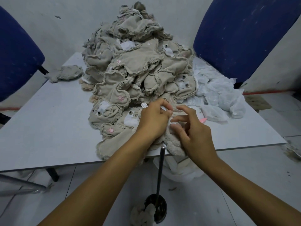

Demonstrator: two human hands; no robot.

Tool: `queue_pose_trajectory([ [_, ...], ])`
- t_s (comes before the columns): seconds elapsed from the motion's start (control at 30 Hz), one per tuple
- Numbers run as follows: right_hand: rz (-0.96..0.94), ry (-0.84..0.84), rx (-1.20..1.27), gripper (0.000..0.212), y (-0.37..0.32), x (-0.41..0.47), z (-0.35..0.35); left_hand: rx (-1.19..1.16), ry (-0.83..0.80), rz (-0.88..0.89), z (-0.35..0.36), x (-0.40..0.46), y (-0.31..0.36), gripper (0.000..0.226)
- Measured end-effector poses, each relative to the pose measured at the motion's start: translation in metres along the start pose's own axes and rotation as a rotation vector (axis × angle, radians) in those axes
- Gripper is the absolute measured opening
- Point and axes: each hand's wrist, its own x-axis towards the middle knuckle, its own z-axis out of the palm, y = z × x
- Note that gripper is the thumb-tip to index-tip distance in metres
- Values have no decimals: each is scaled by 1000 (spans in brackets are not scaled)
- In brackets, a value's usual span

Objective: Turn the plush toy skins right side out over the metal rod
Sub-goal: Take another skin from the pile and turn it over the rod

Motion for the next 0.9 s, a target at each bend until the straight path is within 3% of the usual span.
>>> queue_pose_trajectory([
  [0.07, 3, -12, -59, 35, 1, 0, 0, 46, 13, 43, -1, -2, 1, 11],
  [0.17, 34, -17, 63, 28, 3, 2, -3, 123, -31, 80, -1, -7, 2, 3],
  [0.27, 82, 45, -20, 26, 8, 12, -10, 303, -126, -30, 6, -11, 0, 24],
  [0.37, 143, -142, -270, 47, 14, 22, -15, 397, -162, -57, 10, -12, 8, 29],
  [0.43, 157, -300, -310, 58, 15, 27, -17, 255, -189, -66, 9, -9, 12, 42],
  [0.5, 166, -361, -182, 58, 13, 30, -19, 98, -200, -47, 6, -8, 12, 53],
  [0.63, 48, -298, 251, 44, -3, 26, -16, -40, -126, 96, 0, -11, 3, 57],
  [0.8, 100, -153, 527, 38, -11, 26, -11, 126, 66, 237, 0, -15, -5, 46],
  [0.9, 270, -121, 781, 38, -14, 29, -9, 38, -127, 64, -3, -13, -1, 51],
])
